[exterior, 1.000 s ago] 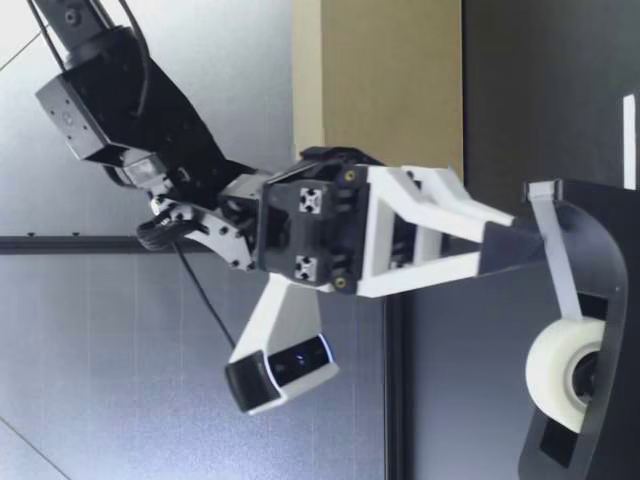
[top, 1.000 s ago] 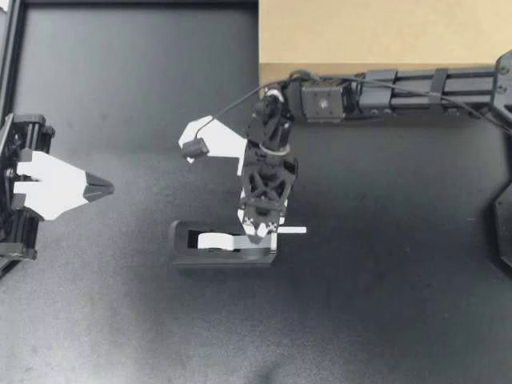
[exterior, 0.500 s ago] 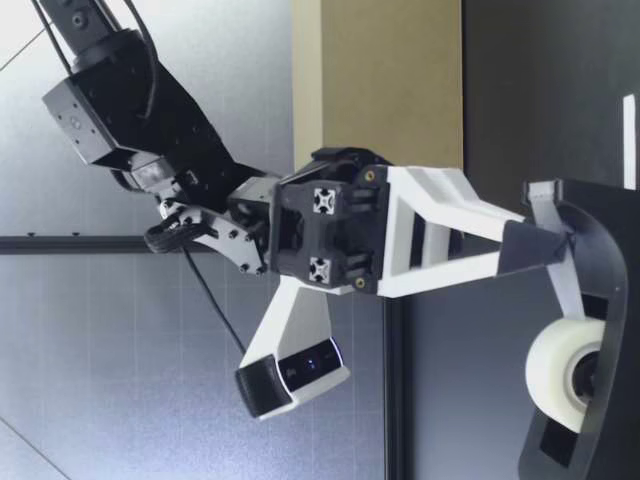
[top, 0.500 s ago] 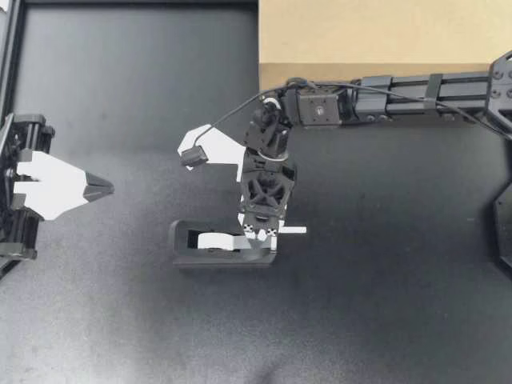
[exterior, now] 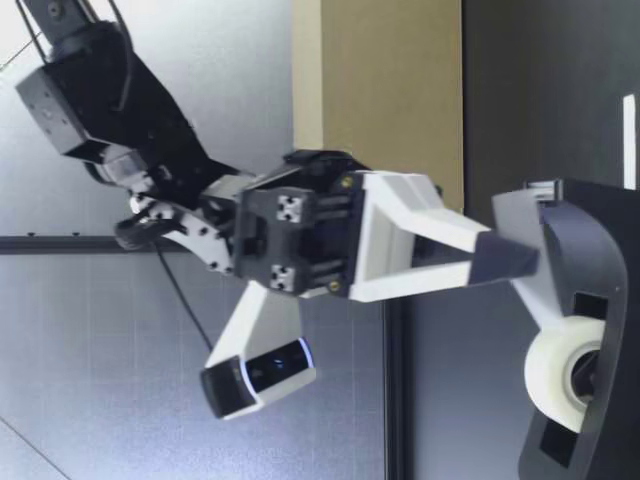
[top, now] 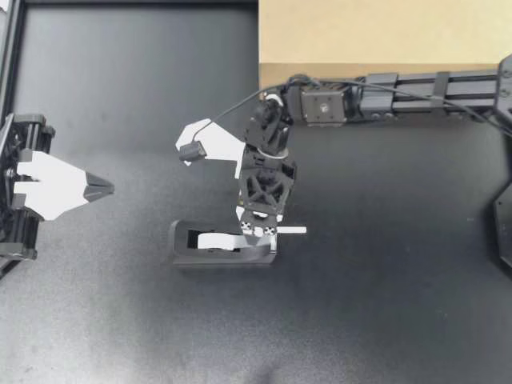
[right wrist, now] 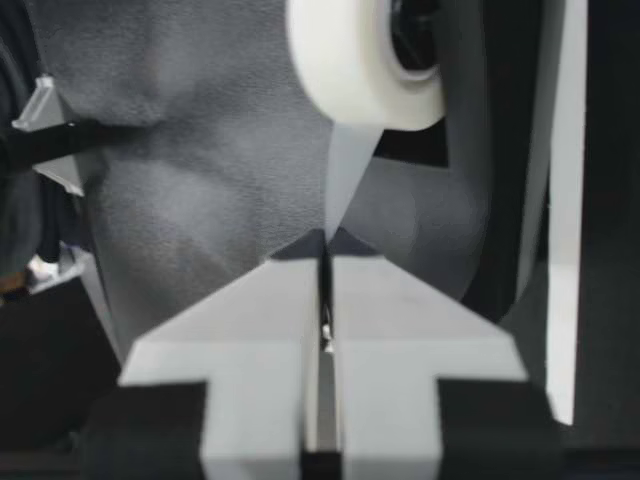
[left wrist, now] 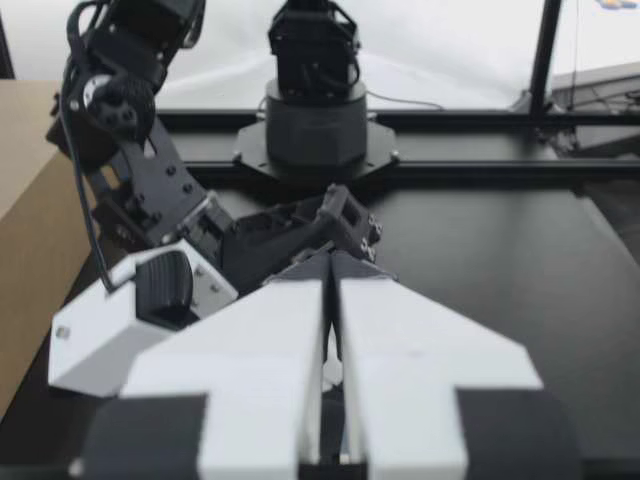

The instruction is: Cut a small piece of tape from the tape dispenser then place it on the cardboard box's edge.

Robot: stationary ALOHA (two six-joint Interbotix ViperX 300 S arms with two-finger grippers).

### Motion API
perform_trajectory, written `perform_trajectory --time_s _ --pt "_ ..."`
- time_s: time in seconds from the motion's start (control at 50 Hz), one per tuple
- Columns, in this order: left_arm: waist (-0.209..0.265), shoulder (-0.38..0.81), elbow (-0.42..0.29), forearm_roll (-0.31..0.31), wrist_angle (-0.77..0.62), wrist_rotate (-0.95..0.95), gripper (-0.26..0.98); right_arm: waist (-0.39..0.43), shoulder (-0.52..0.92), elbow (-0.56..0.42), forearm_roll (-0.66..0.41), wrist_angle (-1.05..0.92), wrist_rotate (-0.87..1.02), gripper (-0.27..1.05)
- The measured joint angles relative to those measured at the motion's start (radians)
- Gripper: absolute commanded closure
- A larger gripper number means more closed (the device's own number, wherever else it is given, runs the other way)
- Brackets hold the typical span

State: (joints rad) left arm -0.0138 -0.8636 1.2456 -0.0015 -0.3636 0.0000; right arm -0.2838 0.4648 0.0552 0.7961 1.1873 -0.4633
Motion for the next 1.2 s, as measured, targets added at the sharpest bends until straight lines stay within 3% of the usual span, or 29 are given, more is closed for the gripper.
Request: perform_trajectory --time_s 0.16,0.62,1.2 --pt "0.0 0.0 0.0 0.0 0.0 0.0 0.83 0.0 -0.026 0.02 -0.002 0.015 0.003 0.86" --pt "0.0 0.002 0.0 0.0 0.0 0.0 0.83 -0.012 -0.127 0.196 -0.003 -0.048 0.006 0.86" --pt "0.0 0.002 0.002 0.0 0.0 0.002 0.83 -0.028 -0.135 0.285 0.002 -0.153 -0.015 0.86"
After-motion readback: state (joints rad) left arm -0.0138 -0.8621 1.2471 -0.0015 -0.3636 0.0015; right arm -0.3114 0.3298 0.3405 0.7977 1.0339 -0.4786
